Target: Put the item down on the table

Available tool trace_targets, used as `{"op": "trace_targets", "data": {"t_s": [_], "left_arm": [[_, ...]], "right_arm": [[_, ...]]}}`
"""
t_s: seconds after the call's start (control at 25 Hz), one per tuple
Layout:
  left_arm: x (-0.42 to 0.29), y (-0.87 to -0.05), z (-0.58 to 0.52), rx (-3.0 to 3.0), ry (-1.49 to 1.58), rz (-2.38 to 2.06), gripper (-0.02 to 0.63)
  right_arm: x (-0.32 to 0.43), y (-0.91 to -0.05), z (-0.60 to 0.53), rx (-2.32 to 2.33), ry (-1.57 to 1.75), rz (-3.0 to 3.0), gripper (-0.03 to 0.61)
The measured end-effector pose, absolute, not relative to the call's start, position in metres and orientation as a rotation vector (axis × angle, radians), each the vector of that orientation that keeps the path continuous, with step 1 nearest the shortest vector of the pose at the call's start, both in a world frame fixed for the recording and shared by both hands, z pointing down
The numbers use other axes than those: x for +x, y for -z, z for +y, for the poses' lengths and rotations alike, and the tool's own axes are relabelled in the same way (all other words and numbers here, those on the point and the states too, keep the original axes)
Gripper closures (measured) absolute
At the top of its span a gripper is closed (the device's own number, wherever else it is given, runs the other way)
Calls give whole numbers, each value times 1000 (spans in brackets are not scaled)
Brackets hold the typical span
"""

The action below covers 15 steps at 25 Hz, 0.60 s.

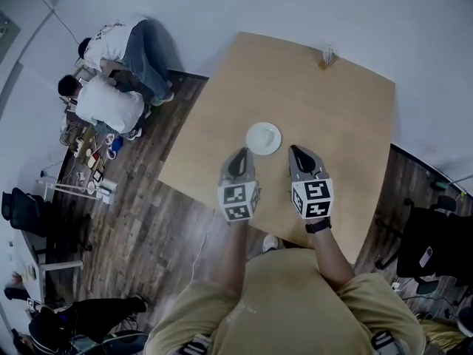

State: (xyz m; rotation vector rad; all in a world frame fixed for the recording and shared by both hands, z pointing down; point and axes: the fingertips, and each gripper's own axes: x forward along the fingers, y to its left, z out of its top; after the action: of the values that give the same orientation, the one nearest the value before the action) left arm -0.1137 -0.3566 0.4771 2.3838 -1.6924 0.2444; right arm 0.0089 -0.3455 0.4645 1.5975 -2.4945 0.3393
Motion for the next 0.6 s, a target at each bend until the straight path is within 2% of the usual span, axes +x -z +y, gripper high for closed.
{"op": "trace_targets", "data": {"t_s": [0.12,0.6], "left_arm": [[-113,-455,-350,2438,-167,-1650,611],[-111,-401,-319,2629,-69,-1600,611]], "right_arm": [[5,-452,-339,1623,-295,-2498,572],[4,-419,-309,1729,-149,-2465,572]]}}
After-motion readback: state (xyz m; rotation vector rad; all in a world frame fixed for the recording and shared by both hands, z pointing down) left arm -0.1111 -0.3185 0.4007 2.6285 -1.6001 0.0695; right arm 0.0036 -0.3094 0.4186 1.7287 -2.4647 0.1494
